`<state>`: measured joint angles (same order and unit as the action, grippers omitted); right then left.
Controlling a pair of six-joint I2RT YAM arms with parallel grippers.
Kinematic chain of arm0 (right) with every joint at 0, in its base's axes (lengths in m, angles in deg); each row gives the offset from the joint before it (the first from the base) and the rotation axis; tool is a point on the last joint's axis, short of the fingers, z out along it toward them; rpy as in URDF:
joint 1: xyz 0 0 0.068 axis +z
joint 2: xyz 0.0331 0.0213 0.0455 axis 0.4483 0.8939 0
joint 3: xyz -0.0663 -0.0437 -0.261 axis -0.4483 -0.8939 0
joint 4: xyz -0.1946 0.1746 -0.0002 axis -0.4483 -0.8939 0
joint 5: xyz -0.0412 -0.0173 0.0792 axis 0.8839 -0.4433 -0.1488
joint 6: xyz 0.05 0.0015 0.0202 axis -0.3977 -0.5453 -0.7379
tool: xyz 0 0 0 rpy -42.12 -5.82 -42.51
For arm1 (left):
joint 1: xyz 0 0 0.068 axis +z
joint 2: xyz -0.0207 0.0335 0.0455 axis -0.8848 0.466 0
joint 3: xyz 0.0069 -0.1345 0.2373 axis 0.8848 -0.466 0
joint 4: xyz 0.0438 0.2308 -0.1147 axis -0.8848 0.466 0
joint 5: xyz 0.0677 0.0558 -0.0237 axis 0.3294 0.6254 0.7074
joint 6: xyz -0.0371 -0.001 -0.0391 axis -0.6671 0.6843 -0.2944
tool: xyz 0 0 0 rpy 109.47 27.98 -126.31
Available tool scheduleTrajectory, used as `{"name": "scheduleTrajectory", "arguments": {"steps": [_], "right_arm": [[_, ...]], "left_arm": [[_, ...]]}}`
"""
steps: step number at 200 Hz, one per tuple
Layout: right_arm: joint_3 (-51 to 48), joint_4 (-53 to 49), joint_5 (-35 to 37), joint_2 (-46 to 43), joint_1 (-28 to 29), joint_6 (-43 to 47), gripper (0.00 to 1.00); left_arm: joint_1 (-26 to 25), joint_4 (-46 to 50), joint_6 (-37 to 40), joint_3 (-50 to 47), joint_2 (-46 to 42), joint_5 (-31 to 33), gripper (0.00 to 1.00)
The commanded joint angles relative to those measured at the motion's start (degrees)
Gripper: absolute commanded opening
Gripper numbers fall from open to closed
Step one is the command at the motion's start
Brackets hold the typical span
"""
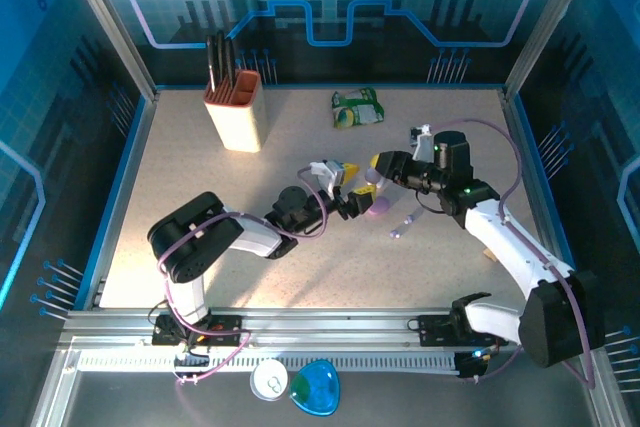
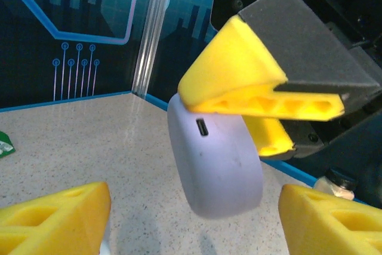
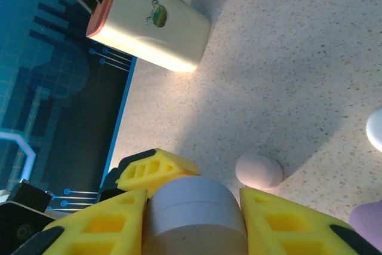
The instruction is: Insert wireless bluetooth earbuds into charging case
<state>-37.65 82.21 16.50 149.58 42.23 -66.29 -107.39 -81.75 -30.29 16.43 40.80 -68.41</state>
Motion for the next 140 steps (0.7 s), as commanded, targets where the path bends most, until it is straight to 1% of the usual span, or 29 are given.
{"name": "scheduleTrajectory", "arguments": {"steps": [1, 21, 61, 73, 88, 100, 116, 123, 128, 140], "right_arm": [[-0.34, 2.69, -1.54, -0.53, 0.96, -1.52, 0.35], [-0.99, 4.08, -2.88, -0.29, 1.00, -2.54, 0.34], [-2.10, 4.89, -4.43, 0.06, 1.12, -3.56, 0.34], [-2.16, 4.46, -4.49, 0.09, 1.17, -3.32, 0.34], [-2.16, 3.80, -4.75, 0.25, 1.16, -3.26, 0.34], [-2.11, 3.71, -5.21, 0.45, 1.16, -3.26, 0.34], [-2.05, 3.66, -5.83, 0.70, 1.23, -3.26, 0.34], [-1.97, 3.55, -5.96, 0.79, 1.20, -3.16, 0.35], [-1.88, 3.30, -5.97, 0.72, 1.20, -2.92, 0.35], [-1.59, 2.69, -5.64, 0.49, 1.17, -1.74, 0.39]], "left_arm": [[-0.21, -2.75, -1.59, 1.92, 1.10, 1.42, 0.69], [-0.18, -2.75, -1.99, 2.30, 1.53, 1.80, 0.63], [-0.21, -2.75, -4.39, 3.10, 2.05, 0.19, 0.35], [-0.24, -2.75, -4.22, 2.88, 1.83, -0.04, 0.32], [-0.20, -2.76, -3.90, 2.53, 1.42, -0.52, 0.30], [-0.19, -2.75, -3.41, 2.39, 1.29, -1.20, 0.26], [-0.19, -2.75, -3.09, 2.23, 1.29, -2.12, 0.24], [-0.20, -2.76, -3.16, 2.15, 1.23, -2.37, 0.21], [-0.16, -2.76, -3.17, 2.07, 1.21, -2.57, 0.19], [-0.11, -2.71, -3.32, 1.67, 0.82, -2.89, 0.19]]}}
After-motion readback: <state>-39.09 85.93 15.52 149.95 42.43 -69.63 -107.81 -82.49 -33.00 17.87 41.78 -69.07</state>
